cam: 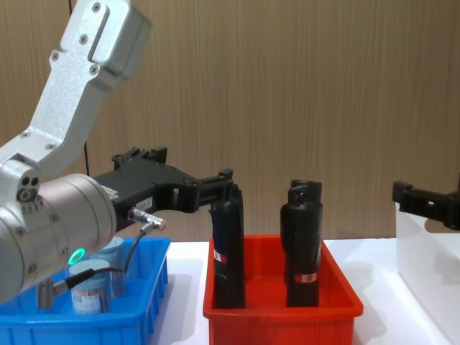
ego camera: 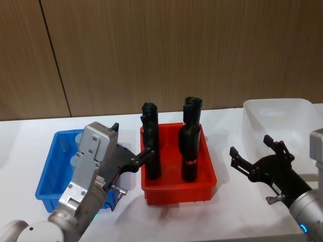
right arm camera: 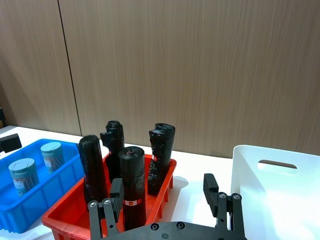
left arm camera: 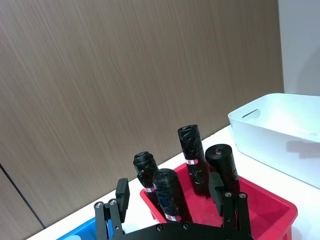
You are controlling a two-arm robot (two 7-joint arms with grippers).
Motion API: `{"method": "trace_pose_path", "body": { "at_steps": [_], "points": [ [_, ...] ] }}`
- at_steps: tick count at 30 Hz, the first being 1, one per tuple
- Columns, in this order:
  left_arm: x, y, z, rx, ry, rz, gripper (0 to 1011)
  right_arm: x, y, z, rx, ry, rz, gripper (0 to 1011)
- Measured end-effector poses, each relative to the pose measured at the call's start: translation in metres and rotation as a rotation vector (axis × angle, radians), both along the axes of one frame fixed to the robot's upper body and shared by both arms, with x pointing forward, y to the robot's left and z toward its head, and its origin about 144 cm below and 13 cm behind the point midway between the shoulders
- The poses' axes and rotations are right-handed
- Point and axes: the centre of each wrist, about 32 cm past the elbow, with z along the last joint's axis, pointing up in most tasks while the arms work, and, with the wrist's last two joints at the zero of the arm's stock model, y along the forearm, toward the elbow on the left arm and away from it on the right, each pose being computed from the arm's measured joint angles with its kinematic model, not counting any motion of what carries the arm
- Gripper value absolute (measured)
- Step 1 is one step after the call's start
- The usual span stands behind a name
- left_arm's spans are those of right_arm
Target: Pick the cotton swabs from the blue box and place them into the white box.
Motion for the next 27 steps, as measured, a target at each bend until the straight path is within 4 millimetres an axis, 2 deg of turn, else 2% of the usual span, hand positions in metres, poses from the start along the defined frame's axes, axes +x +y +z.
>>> {"method": "trace_pose_path", "body": {
  "at_steps": [27],
  "points": [
    [0.0000, 0.0000, 0.0000, 0.000, 0.000, 0.000, 1004, 0.0000, 0.0000, 0.0000, 0.000, 0.000, 0.000, 1002]
  ]
}}
